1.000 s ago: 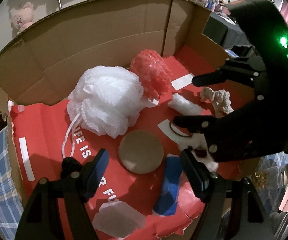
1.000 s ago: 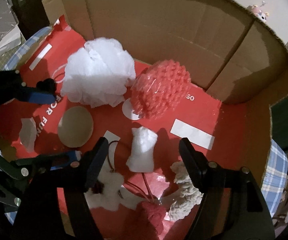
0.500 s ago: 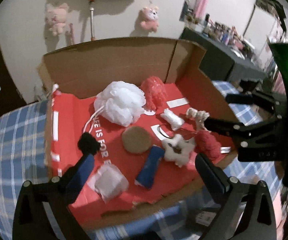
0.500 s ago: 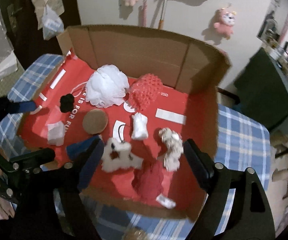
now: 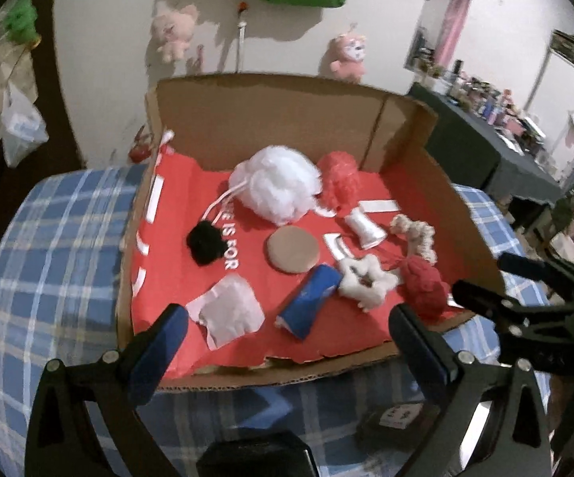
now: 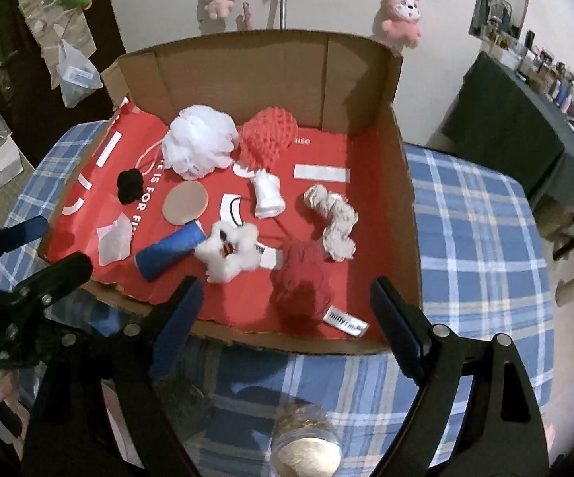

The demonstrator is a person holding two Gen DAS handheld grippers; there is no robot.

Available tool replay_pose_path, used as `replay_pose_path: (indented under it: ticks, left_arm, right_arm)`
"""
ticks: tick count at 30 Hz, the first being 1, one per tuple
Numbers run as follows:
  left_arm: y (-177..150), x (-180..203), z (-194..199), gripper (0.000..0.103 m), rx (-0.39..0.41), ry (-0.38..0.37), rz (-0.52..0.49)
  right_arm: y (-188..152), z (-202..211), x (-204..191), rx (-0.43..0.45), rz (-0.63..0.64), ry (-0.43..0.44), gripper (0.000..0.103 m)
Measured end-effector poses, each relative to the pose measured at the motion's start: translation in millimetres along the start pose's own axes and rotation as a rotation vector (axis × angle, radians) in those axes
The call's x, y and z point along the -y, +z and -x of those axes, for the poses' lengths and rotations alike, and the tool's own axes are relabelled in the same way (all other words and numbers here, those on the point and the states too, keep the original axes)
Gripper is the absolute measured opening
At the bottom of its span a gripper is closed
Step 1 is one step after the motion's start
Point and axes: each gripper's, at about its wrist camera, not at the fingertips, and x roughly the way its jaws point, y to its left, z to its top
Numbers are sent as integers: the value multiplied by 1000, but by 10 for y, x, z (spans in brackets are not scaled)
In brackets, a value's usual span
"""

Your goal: Organize soft objects

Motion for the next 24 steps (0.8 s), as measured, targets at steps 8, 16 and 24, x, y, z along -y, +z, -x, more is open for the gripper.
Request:
replay_pose_path:
  ticks: [8, 16, 24]
  left_arm:
    - [-59, -46, -261, 103, -69, 47, 31]
    - [-102, -21, -351, 103, -77, 67, 18]
    - [-94, -25, -446, 103, -104, 76, 20]
  right_arm:
    - [-53, -183, -29, -29, -18, 5, 86]
    - [-106, -330, 8, -46, -33, 10, 86]
    - [-164, -478, 42, -75, -47, 24, 86]
